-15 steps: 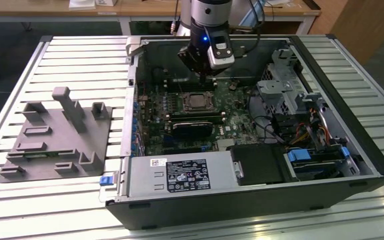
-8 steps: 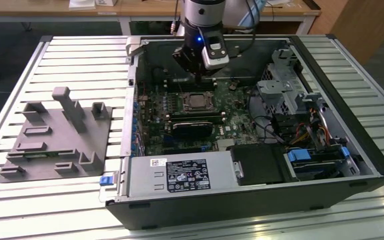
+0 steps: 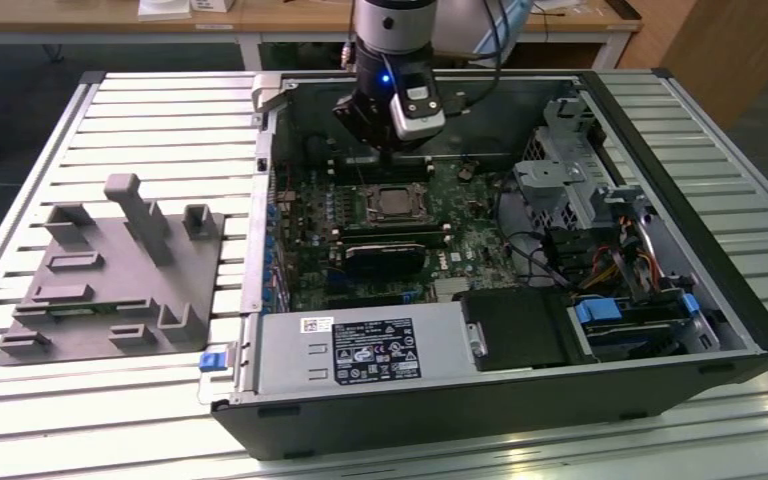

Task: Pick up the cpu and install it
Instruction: 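Install the first cpu locking lever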

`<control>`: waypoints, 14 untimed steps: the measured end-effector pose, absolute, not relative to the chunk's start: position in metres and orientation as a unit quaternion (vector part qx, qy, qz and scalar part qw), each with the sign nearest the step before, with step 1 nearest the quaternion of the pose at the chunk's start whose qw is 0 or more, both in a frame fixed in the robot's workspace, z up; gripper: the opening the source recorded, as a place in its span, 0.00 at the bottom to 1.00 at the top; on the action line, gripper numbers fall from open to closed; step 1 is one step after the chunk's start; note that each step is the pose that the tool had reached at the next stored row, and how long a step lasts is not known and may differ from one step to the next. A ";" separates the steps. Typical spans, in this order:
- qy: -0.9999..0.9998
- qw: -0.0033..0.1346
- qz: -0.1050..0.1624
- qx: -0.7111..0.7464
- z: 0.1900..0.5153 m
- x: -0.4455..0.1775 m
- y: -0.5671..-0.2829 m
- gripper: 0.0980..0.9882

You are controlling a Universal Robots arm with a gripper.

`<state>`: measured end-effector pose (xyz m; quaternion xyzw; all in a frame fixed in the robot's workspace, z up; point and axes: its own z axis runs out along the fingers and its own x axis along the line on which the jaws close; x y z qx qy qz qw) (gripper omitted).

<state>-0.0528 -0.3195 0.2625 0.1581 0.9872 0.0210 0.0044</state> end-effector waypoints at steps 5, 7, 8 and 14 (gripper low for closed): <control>0.988 0.004 0.021 0.151 0.262 -0.063 -0.322 0.01; 0.989 0.004 0.021 0.148 0.262 -0.067 -0.322 0.01; 0.989 0.004 0.021 0.145 0.262 -0.069 -0.322 0.01; 0.990 0.004 0.021 0.136 0.262 -0.081 -0.321 0.01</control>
